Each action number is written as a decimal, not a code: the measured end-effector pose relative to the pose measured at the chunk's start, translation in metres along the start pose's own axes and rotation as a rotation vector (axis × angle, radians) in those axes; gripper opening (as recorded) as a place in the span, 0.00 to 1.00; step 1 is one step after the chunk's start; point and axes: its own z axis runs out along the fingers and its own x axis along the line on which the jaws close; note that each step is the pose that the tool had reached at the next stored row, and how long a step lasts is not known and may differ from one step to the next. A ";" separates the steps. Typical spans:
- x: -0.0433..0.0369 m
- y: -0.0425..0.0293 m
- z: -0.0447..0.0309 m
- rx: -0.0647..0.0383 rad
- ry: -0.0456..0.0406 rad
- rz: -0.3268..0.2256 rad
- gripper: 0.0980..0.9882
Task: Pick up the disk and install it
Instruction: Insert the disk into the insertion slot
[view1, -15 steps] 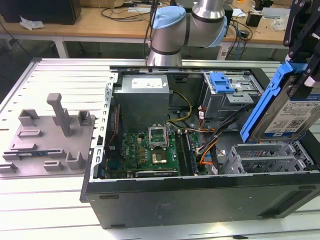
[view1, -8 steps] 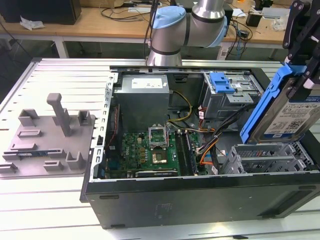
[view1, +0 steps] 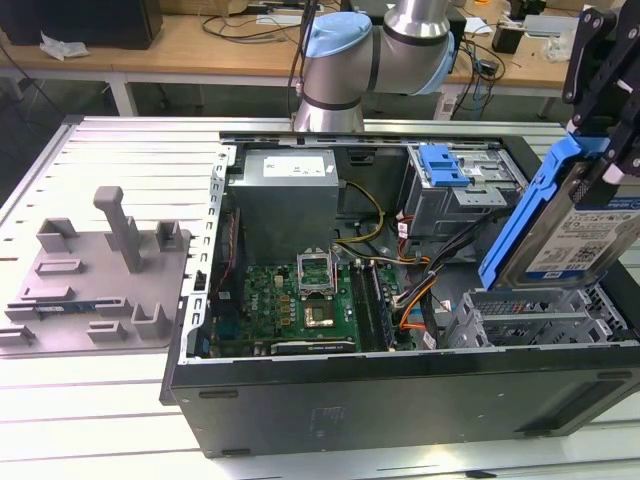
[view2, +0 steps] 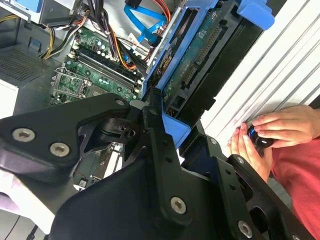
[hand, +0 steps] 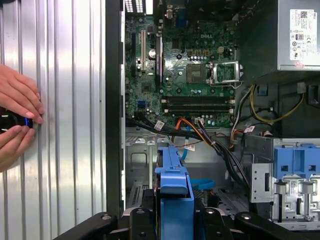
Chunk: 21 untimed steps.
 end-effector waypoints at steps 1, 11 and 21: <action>0.0000 0.0000 0.0007 0.000 0.0000 0.000 0.30; 0.0028 0.0000 0.0102 0.000 0.0001 0.000 0.30; 0.0036 -0.0010 0.0179 0.000 0.0000 0.000 0.30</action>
